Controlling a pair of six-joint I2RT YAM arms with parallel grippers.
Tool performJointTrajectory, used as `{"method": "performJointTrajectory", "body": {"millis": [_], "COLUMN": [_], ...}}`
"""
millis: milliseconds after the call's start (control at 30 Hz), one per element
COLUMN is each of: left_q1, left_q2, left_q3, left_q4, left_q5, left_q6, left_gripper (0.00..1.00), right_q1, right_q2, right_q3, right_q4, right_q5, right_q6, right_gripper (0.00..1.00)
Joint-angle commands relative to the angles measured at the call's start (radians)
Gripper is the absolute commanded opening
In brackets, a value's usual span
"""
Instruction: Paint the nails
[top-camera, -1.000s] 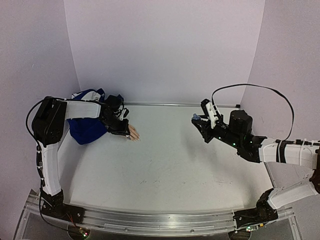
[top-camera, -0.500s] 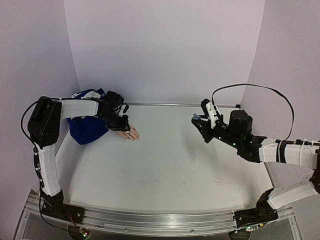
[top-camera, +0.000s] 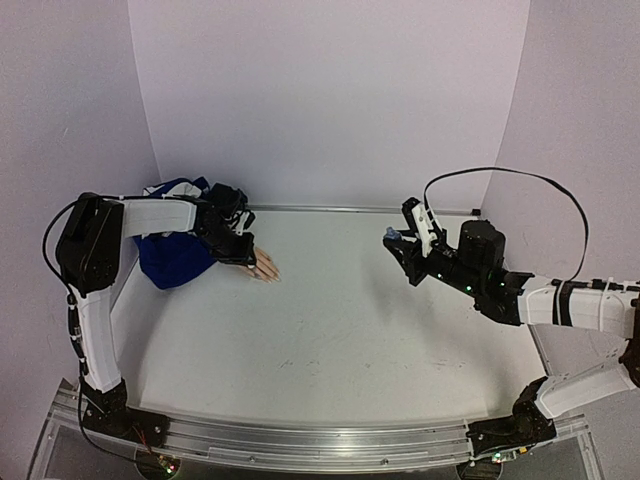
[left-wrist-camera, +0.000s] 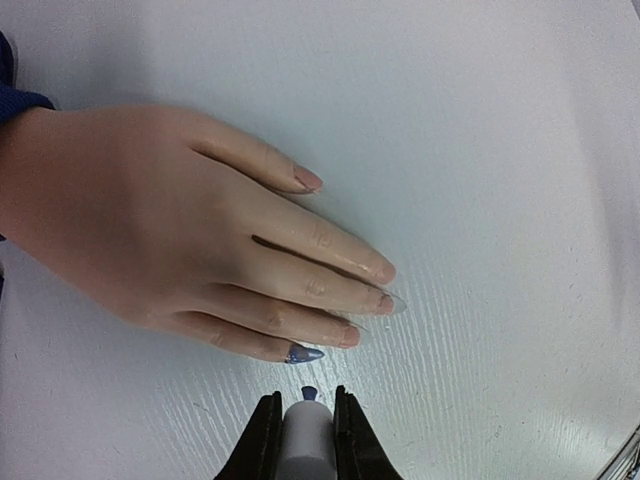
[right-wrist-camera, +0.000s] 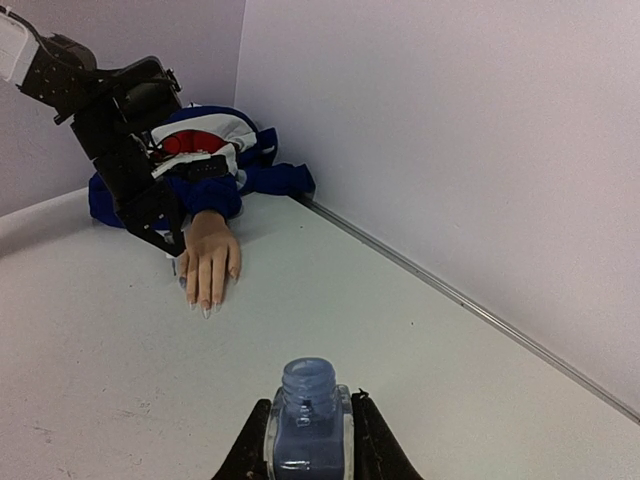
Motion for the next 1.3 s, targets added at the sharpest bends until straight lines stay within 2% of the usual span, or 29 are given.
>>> {"method": "performJointTrajectory", "body": {"millis": [0, 1267], "left_q1": [0.004, 0.006], "left_q2": [0.021, 0.061], "left_q3": [0.049, 0.087], "left_q4": [0.004, 0.005], "left_q5": [0.004, -0.007], "left_q6": [0.010, 0.013], "left_gripper": [0.00, 0.00], "right_q1": [-0.005, -0.005], "right_q2": [-0.025, -0.024], "right_q3": [0.023, 0.019], "right_q4": [0.079, 0.083], "right_q5": [-0.002, -0.002], "right_q6": [0.011, 0.012], "right_gripper": [0.00, 0.00]}}
